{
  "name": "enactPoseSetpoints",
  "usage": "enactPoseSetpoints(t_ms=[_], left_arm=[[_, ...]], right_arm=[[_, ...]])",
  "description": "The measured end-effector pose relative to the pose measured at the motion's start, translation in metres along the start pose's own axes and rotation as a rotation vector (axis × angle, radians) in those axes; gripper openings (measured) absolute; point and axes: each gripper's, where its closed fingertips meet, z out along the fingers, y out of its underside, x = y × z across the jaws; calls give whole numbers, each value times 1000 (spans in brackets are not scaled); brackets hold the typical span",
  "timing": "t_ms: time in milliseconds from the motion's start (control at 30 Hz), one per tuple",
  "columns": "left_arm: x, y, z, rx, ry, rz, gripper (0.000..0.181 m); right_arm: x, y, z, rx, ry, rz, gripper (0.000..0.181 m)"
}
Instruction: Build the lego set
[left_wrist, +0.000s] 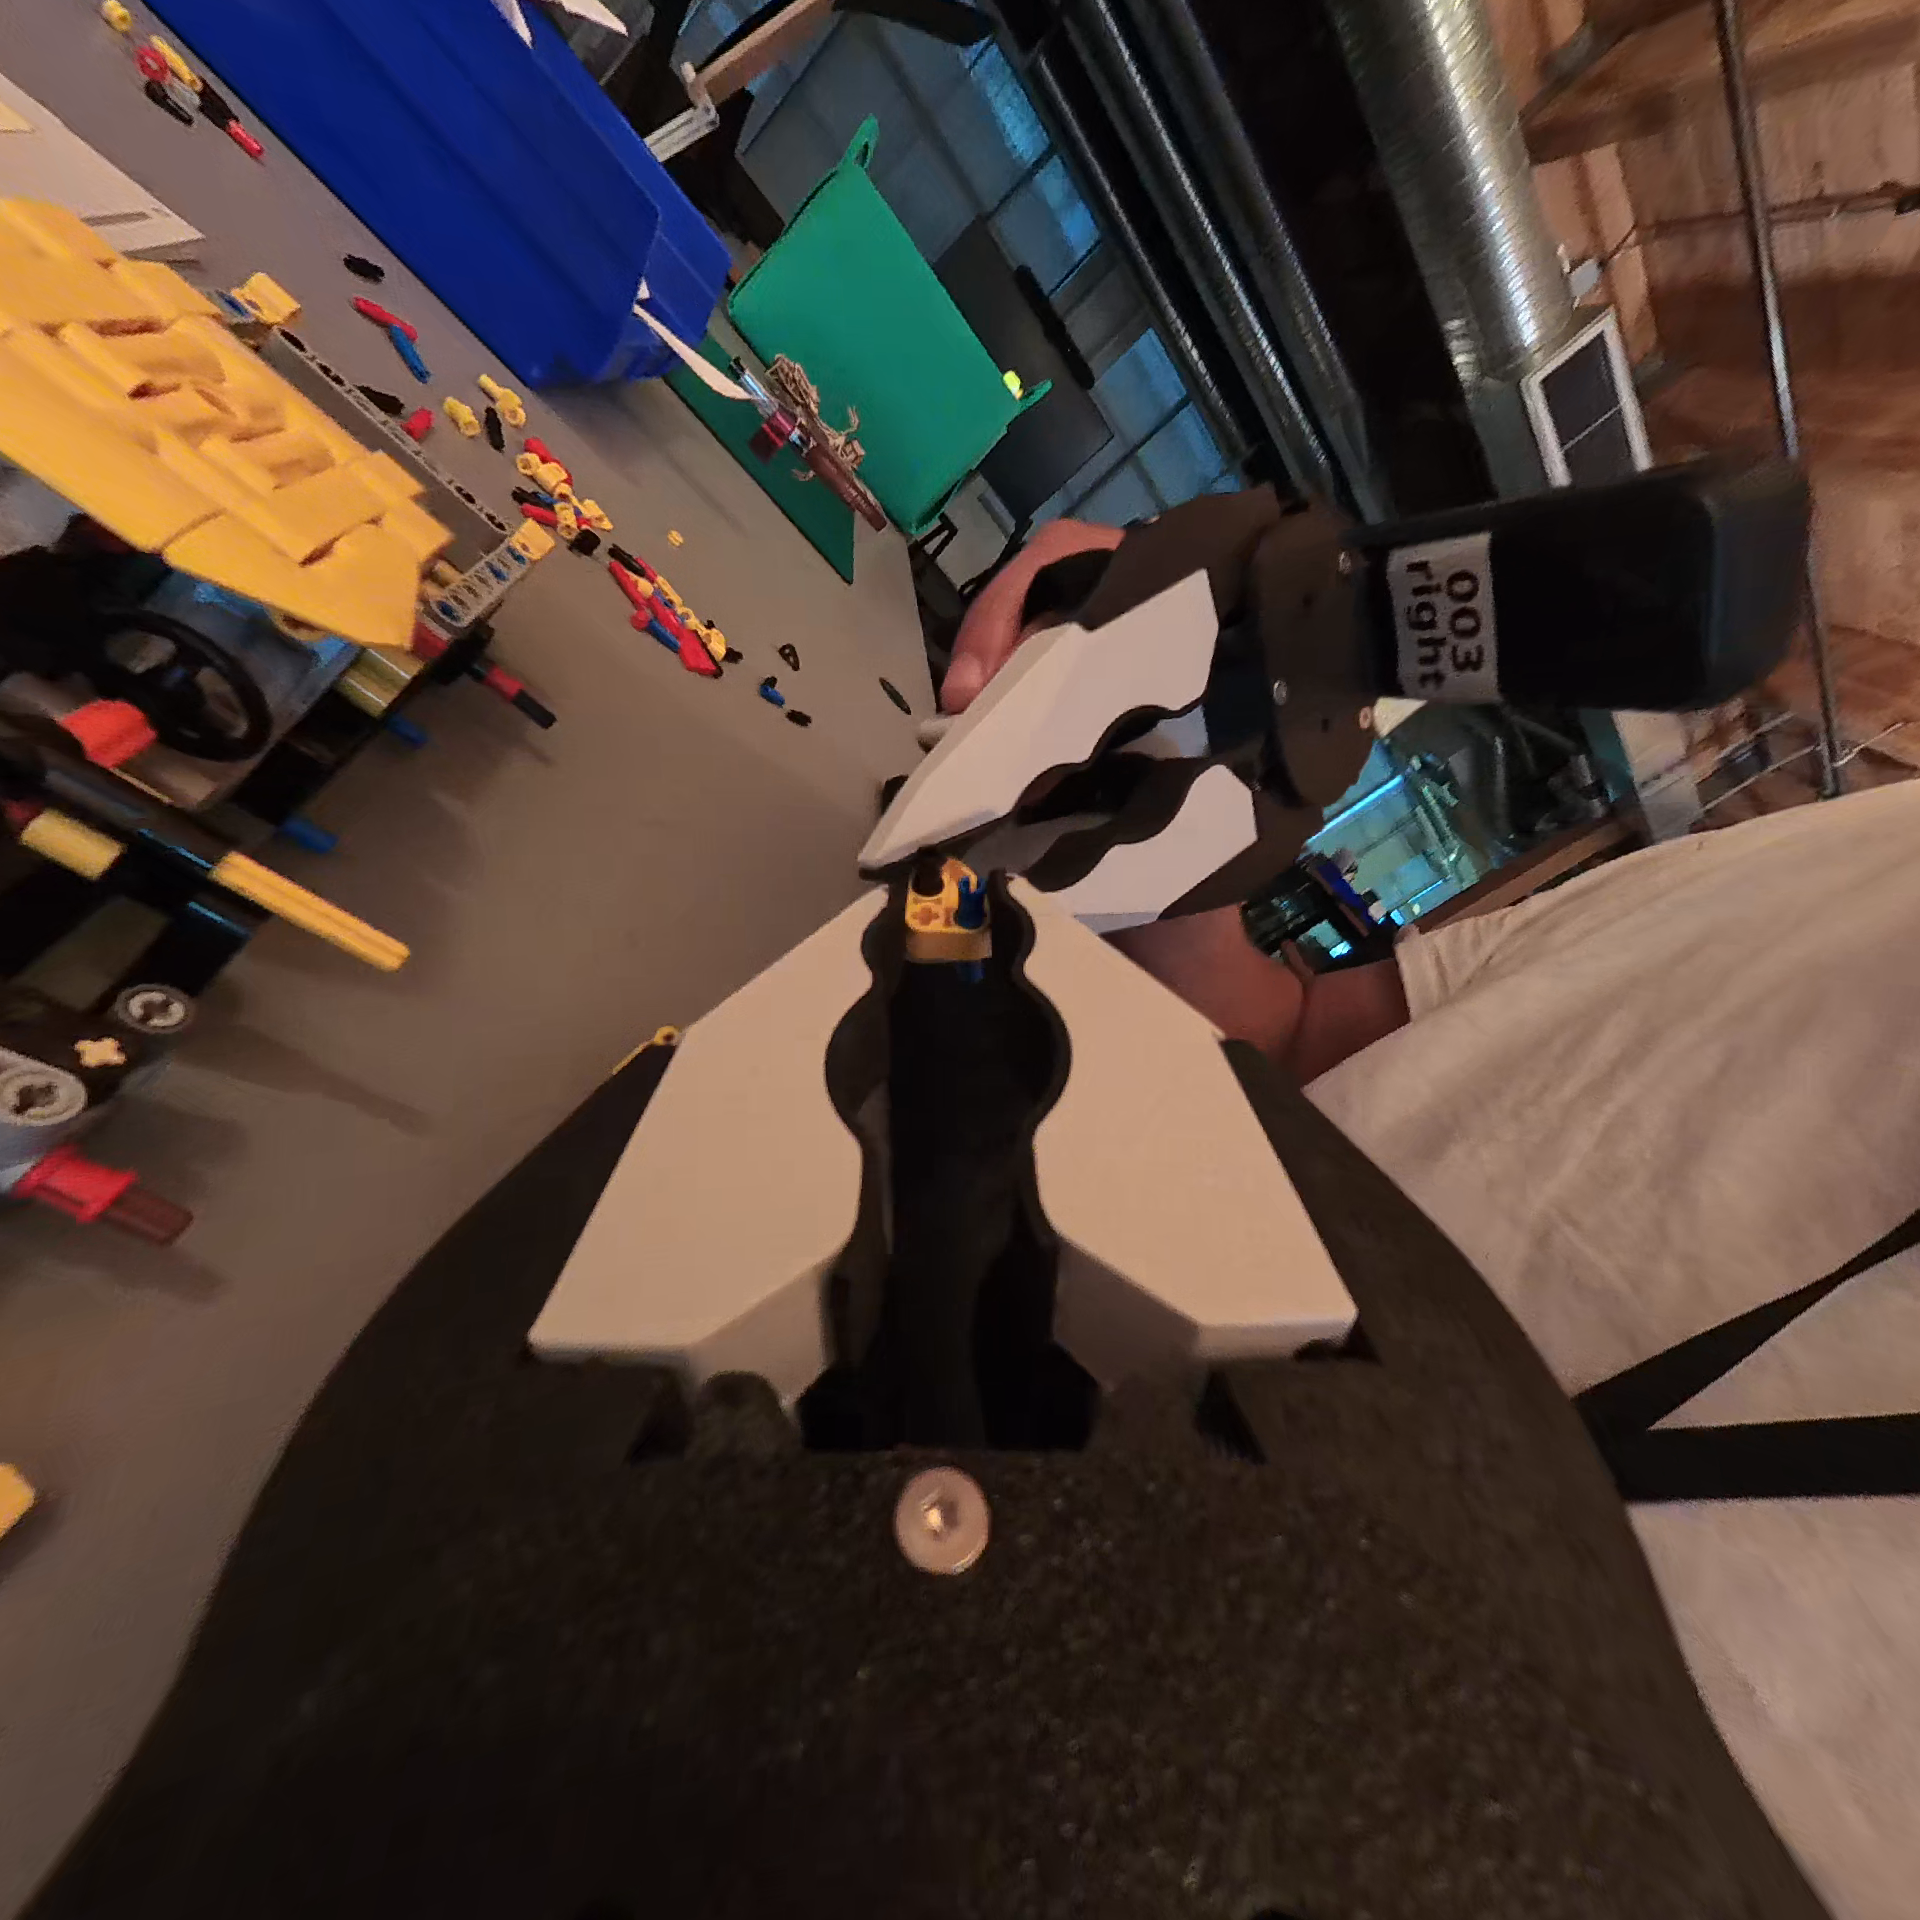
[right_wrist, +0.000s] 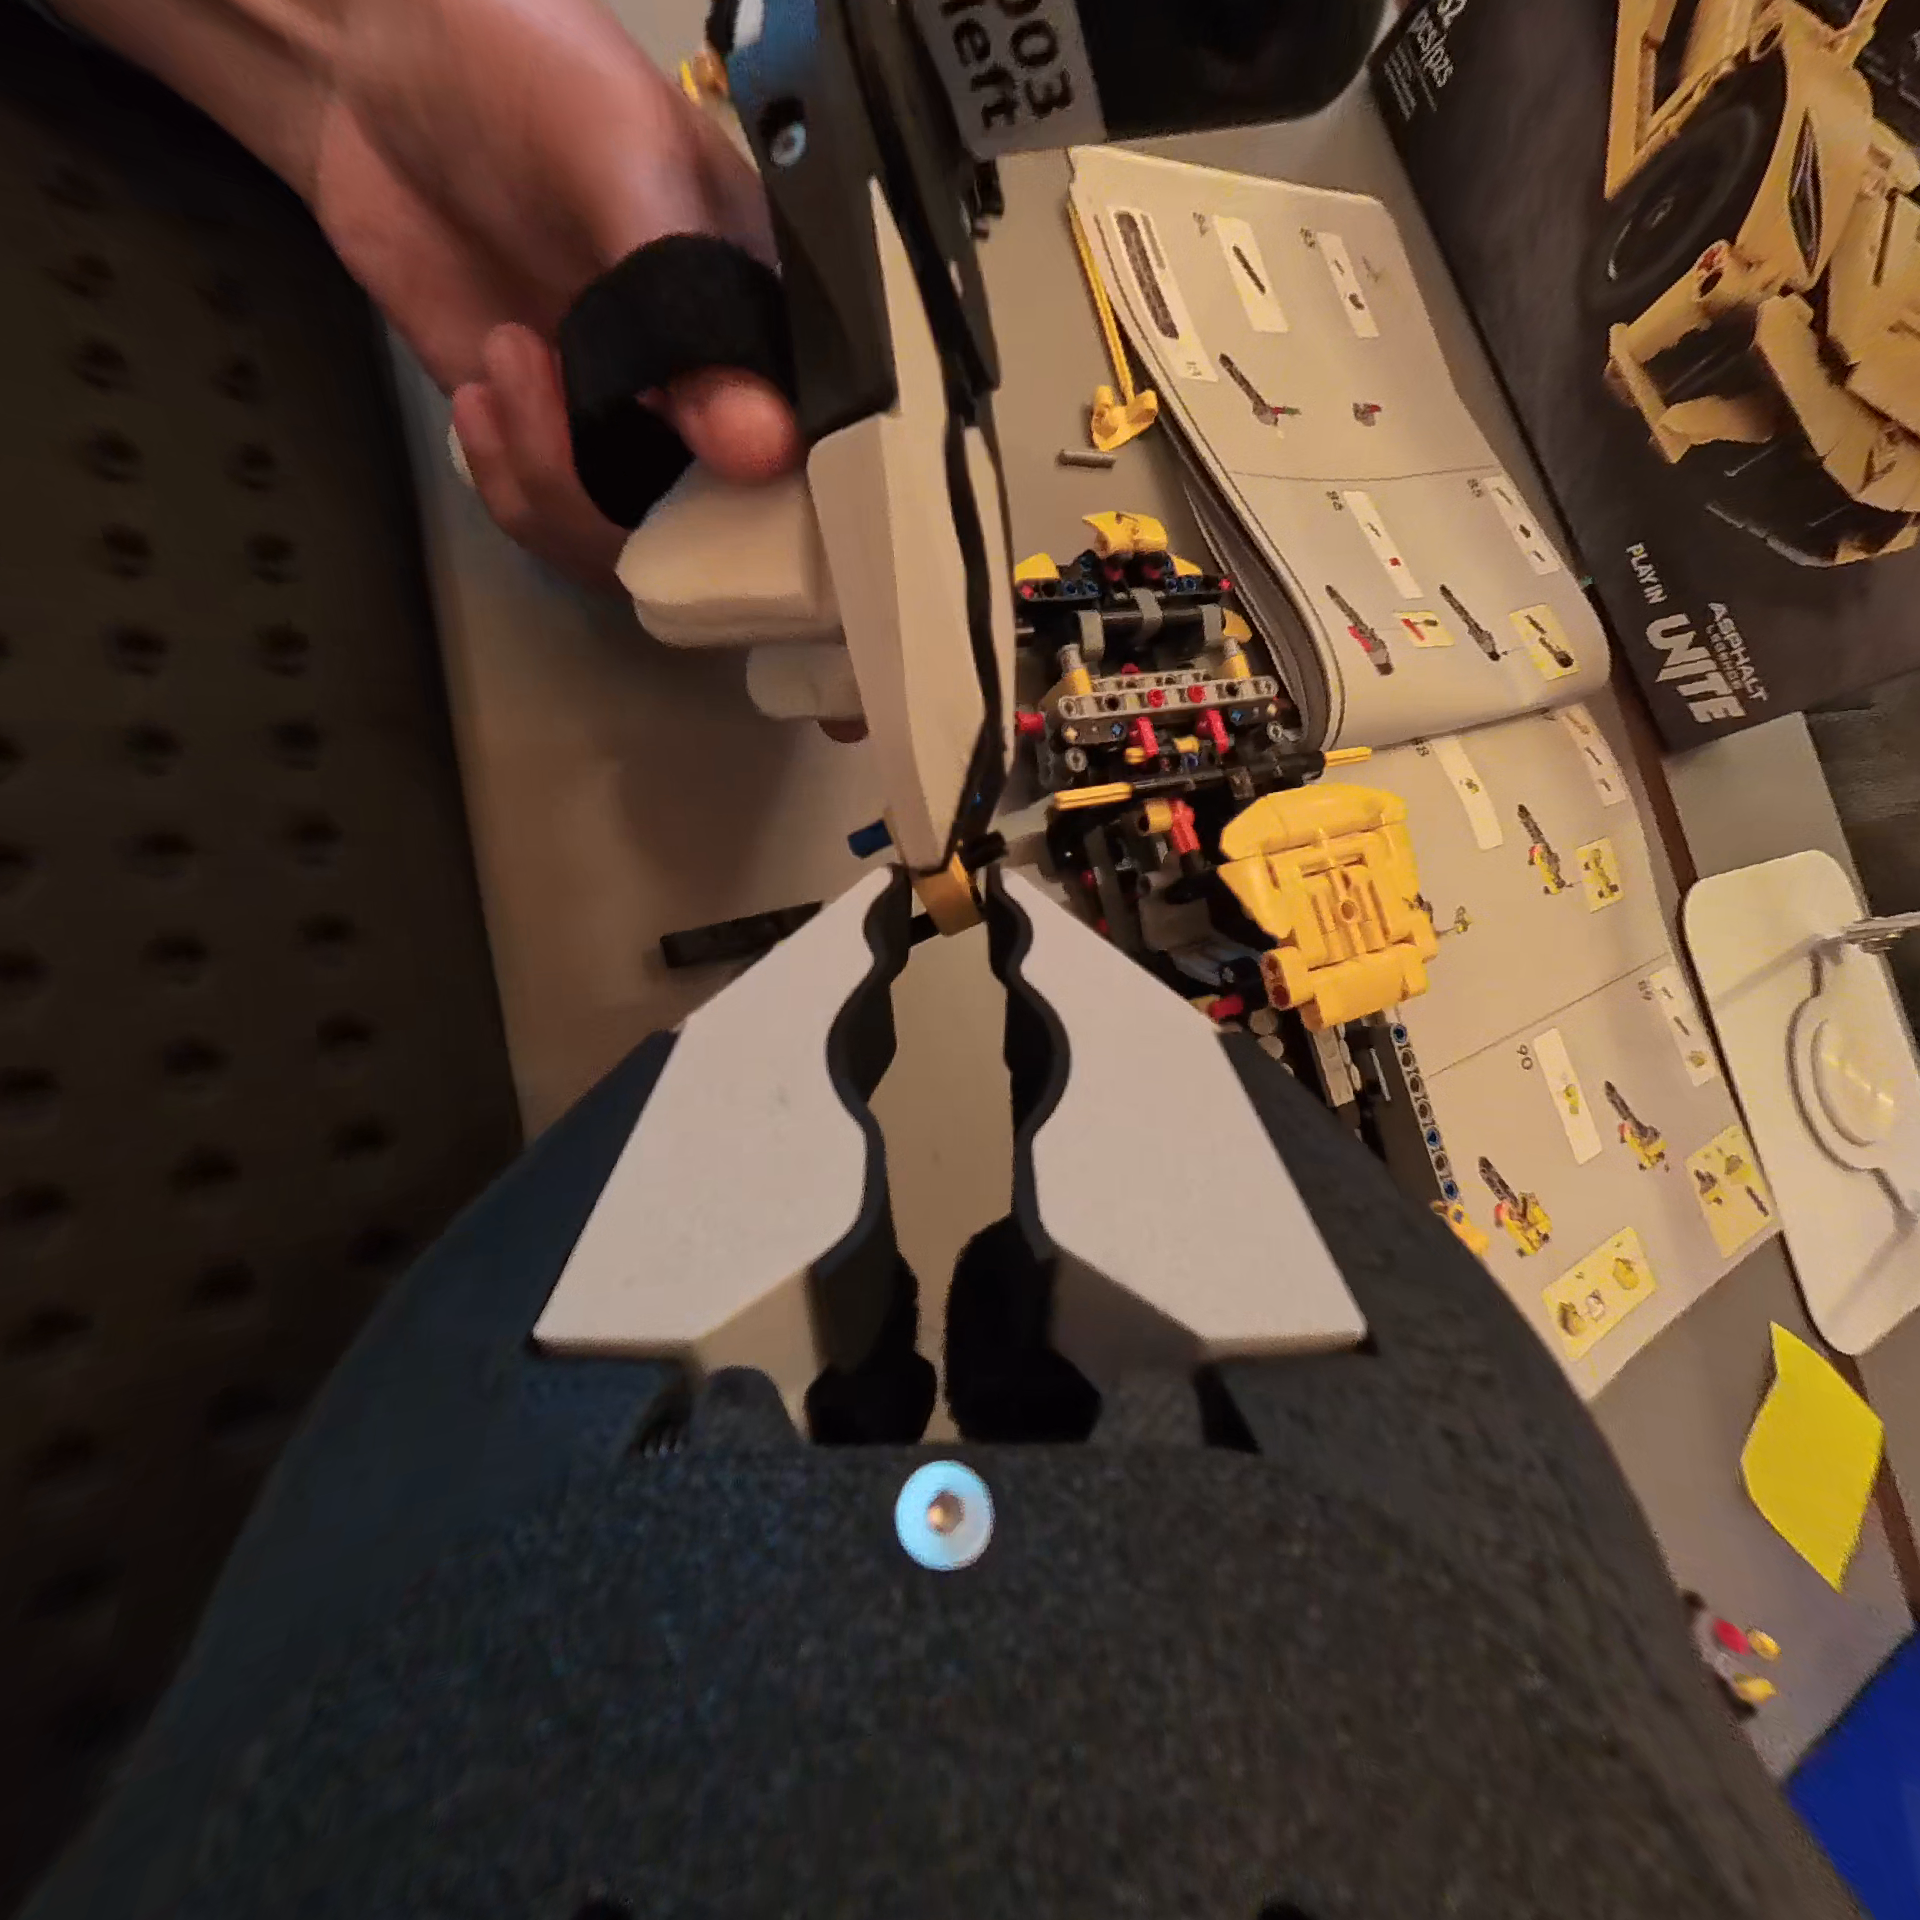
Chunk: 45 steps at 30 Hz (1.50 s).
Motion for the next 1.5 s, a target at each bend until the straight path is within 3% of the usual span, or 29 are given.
enactPoseSetpoints(t_ms=[100,200,300,500,900,1033,1133,1267,1500], left_arm=[[7,2,-3,-16,41,24,15],[32,-12,-11,67,209,2,14],[58,-18,-17,112,345,35,15],[64,-15,-10,110,271,226,15],[52,-13,-6,92,200,226,15],[7,-4,-11,-22,-114,414,27],[-27,16,-15,-214,-326,606,31],[-44,39,-9,-404,-398,654,34],[-54,55,1,-510,-394,671,37]], right_arm=[[-5,-6,-3,81,-37,68,14],[-6,-32,-31,407,-196,288,23],[-4,-56,-63,738,-488,558,30],[-4,-59,-59,837,-692,808,15],[-8,-42,-47,728,-603,854,3],[-1,-4,-21,466,-348,998,3],[-14,29,-6,209,-206,1102,4],[-28,49,4,6,-76,1116,4],[-34,47,12,-49,-119,1173,4]])
